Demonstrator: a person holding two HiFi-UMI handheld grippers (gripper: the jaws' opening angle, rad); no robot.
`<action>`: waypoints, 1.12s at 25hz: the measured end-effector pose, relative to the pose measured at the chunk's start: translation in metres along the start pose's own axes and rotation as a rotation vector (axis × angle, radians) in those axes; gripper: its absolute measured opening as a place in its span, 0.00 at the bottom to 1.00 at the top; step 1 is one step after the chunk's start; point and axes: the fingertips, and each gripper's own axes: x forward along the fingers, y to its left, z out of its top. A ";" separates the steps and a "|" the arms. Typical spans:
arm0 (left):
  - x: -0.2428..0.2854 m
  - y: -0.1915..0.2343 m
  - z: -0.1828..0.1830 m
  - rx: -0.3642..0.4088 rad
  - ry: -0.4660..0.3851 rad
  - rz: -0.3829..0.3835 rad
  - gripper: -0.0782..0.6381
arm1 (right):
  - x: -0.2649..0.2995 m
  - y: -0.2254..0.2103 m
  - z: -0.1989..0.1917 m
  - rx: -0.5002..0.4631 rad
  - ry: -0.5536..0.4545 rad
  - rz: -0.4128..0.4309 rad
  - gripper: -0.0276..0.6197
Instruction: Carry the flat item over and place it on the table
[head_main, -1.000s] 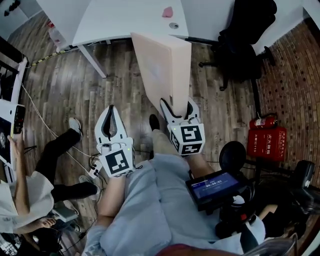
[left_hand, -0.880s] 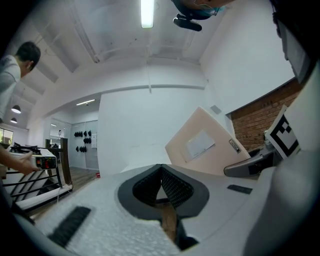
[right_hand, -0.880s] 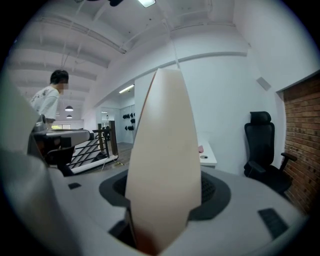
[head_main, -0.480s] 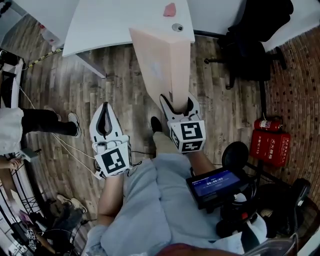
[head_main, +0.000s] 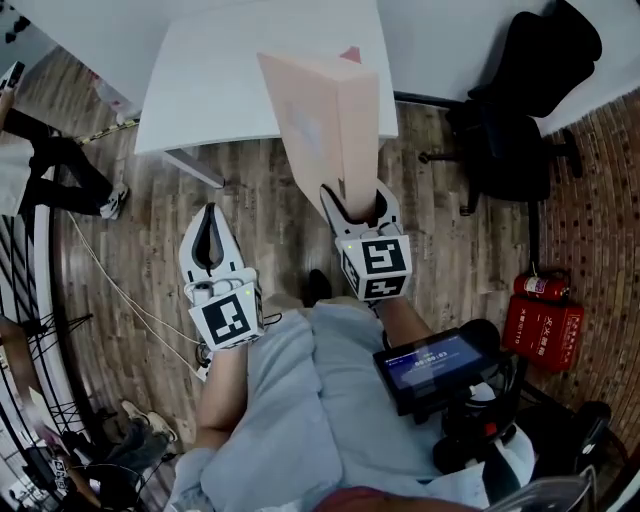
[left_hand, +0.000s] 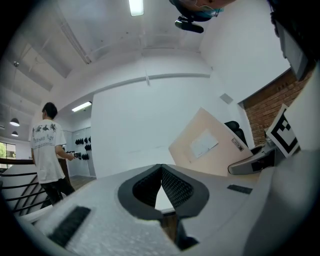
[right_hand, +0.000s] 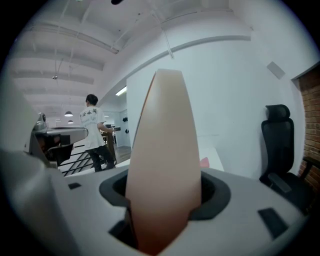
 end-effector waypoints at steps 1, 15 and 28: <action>0.005 0.003 0.003 0.003 -0.007 0.008 0.12 | 0.006 0.000 0.006 -0.003 -0.010 0.006 0.47; 0.075 0.051 -0.017 -0.031 -0.013 0.044 0.12 | 0.098 0.014 0.032 -0.034 -0.009 0.061 0.47; 0.228 0.165 -0.054 -0.046 0.037 0.026 0.12 | 0.285 0.052 0.062 0.022 0.064 0.065 0.47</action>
